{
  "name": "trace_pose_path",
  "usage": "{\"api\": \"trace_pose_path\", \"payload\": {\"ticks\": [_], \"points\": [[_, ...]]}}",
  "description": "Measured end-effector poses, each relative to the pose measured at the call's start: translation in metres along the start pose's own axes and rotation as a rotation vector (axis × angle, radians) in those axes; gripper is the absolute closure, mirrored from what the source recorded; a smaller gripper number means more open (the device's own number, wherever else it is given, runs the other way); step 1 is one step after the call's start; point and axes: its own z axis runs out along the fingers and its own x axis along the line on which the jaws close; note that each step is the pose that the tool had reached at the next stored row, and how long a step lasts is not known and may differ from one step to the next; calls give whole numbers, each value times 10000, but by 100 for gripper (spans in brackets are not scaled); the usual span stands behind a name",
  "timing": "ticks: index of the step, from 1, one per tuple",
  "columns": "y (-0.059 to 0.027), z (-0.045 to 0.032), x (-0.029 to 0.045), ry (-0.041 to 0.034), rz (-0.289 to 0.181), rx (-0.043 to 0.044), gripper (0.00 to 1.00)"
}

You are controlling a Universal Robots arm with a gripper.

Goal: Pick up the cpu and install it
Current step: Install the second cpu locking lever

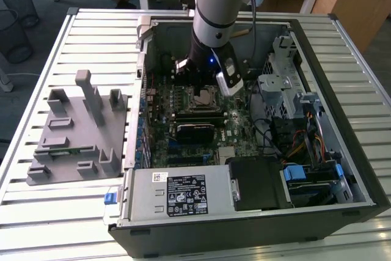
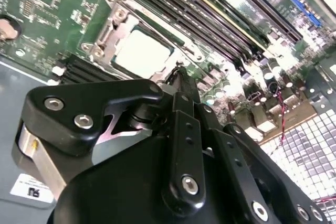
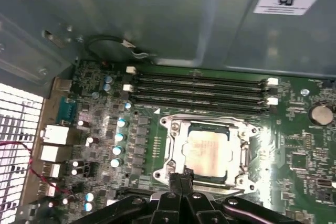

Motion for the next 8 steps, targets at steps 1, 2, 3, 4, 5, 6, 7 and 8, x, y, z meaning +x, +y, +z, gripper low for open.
{"api": "trace_pose_path", "payload": {"ticks": [1, 2, 3, 4, 5, 6, 7, 8], "points": [[-3, -1, -11, 9, 9, -3, 89], [-10, -2, -19, 17, 20, -4, 89], [-23, -2, -22, 22, 29, -6, 89], [-42, -3, -21, 22, 39, -7, 89], [-65, -5, -19, 20, 49, -6, 89], [-88, -6, -17, 18, 57, -8, 89], [-111, -7, -15, 16, 65, -9, 89], [-131, -7, -14, 14, 73, -10, 89]]}}
